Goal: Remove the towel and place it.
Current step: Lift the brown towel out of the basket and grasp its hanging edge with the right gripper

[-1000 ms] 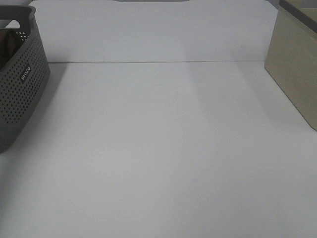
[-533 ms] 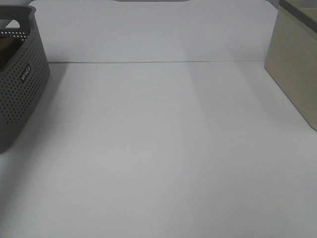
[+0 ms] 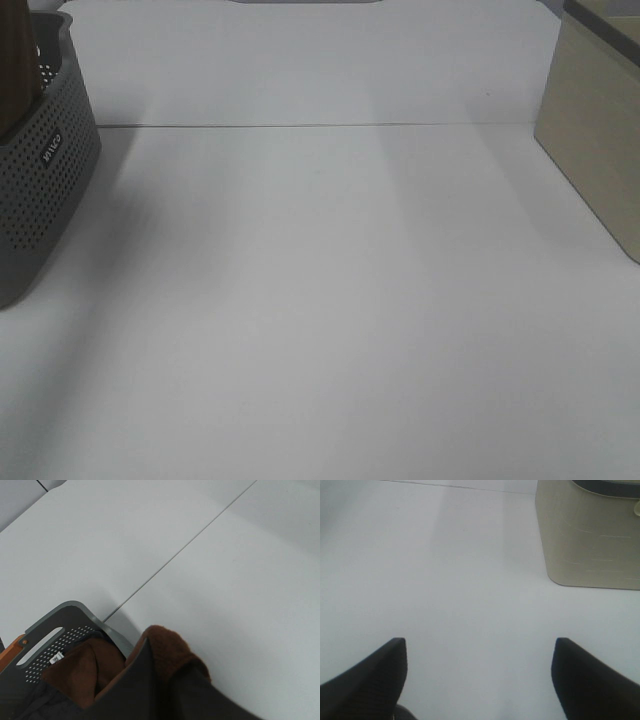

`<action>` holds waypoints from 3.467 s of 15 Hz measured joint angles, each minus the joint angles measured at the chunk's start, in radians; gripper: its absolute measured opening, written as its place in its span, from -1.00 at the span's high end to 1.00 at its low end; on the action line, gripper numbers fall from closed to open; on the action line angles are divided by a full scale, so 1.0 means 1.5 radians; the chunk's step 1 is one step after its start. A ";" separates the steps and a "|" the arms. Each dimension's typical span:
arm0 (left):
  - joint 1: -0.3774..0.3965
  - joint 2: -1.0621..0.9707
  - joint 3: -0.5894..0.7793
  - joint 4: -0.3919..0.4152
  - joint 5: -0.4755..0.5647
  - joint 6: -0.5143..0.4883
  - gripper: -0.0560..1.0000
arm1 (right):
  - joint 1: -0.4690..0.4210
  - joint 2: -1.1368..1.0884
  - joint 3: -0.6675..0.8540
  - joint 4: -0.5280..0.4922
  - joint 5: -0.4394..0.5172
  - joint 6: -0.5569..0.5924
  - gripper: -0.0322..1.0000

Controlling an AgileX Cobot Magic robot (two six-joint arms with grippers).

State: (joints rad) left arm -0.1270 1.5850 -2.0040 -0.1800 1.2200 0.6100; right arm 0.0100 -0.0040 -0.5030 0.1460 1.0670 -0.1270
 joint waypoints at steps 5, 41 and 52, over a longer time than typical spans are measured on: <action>-0.017 -0.001 0.000 -0.011 0.002 0.000 0.89 | 0.000 0.000 0.000 0.000 0.000 0.000 -0.55; -0.133 -0.006 -0.003 -0.219 -0.003 0.245 0.89 | 0.000 0.183 -0.009 0.045 -0.035 -0.075 -0.55; -0.133 -0.006 -0.003 -0.219 -0.003 0.245 0.89 | 0.000 0.503 -0.015 0.493 -0.199 -0.559 -0.55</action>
State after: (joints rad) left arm -0.3260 1.5760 -2.0080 -0.5090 1.2160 0.9770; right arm 0.0100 0.7500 -0.5250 0.8860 0.7680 -0.9660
